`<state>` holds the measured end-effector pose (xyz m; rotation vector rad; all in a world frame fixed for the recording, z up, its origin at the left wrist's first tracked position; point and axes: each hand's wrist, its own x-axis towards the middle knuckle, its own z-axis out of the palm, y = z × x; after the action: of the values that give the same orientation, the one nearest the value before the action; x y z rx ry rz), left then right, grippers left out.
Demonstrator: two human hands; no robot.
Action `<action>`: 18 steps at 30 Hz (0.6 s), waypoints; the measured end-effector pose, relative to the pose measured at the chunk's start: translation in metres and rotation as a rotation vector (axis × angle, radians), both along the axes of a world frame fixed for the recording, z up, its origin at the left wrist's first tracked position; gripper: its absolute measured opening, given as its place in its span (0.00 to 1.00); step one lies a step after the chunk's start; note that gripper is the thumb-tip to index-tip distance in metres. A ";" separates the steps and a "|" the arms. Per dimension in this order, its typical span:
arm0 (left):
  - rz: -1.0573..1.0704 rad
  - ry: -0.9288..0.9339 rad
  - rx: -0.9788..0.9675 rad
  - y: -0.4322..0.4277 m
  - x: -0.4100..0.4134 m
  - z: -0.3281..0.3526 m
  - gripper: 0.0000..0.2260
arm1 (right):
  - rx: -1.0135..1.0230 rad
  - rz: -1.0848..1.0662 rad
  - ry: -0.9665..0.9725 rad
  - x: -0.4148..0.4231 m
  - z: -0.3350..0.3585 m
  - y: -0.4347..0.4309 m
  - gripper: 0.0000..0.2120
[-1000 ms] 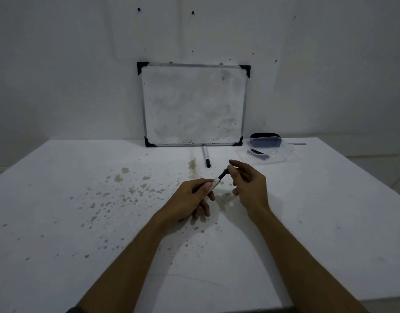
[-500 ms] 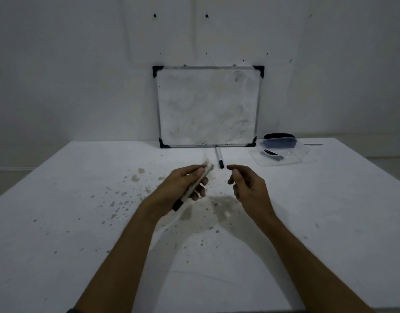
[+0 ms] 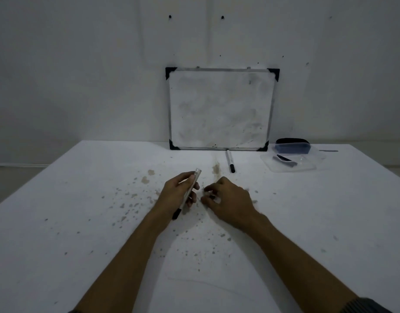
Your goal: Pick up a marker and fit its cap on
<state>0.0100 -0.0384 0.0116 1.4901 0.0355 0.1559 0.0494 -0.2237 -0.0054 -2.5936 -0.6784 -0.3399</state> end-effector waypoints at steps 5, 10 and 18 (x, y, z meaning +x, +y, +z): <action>-0.080 -0.033 -0.084 -0.003 -0.001 0.001 0.13 | 0.437 0.032 0.156 -0.004 0.001 -0.017 0.13; -0.214 -0.026 -0.066 -0.025 -0.006 -0.004 0.12 | 1.076 -0.023 0.483 -0.006 0.022 -0.022 0.11; -0.262 -0.067 0.092 -0.032 -0.012 -0.004 0.14 | 1.303 -0.005 0.684 -0.003 0.027 -0.028 0.14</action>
<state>-0.0016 -0.0703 0.0073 1.5650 -0.2229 -0.0050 0.0462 -0.2512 0.0212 -1.2974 -0.0831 0.1186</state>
